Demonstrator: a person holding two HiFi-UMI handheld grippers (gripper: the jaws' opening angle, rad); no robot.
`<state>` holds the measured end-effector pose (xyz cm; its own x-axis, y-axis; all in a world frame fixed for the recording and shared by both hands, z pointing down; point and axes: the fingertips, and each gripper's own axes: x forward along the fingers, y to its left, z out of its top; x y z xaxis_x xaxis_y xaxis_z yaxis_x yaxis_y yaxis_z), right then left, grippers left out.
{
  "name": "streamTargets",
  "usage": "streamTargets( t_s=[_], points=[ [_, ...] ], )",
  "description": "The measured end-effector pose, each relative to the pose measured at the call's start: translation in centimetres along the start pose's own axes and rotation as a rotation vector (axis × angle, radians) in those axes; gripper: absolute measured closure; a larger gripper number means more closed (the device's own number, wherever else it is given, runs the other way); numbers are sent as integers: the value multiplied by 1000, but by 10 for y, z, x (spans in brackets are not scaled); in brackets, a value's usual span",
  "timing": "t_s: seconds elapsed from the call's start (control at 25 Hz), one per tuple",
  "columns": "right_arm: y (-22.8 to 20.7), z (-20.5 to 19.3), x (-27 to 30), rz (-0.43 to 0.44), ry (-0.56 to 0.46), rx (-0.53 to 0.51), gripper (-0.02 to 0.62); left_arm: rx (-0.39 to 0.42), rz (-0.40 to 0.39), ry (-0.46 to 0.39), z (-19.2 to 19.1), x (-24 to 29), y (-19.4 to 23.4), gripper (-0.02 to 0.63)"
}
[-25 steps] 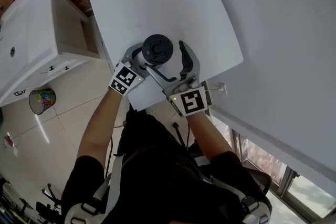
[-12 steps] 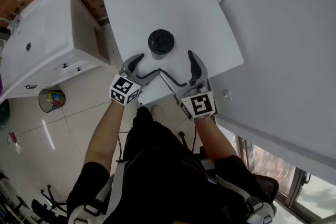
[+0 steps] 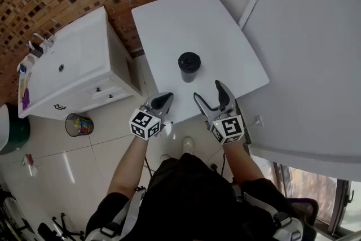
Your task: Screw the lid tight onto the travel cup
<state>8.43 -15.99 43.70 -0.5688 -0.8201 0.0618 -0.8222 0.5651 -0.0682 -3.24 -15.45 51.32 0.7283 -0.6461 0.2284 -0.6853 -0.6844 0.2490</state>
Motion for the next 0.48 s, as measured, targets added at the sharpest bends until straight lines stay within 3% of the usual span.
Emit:
streamTargets(
  t_s=[0.12,0.28,0.48],
  points=[
    [11,2,4,-15,-18,-3,244,19,3,-21,6,-19,2,604],
    [39,4,1,-12,-29,9,288,-16,9,-79,15,-55,4,604],
    [96,15,0,55,-44,-34,393,22,-32,-96,32,-101,-3,604]
  ],
)
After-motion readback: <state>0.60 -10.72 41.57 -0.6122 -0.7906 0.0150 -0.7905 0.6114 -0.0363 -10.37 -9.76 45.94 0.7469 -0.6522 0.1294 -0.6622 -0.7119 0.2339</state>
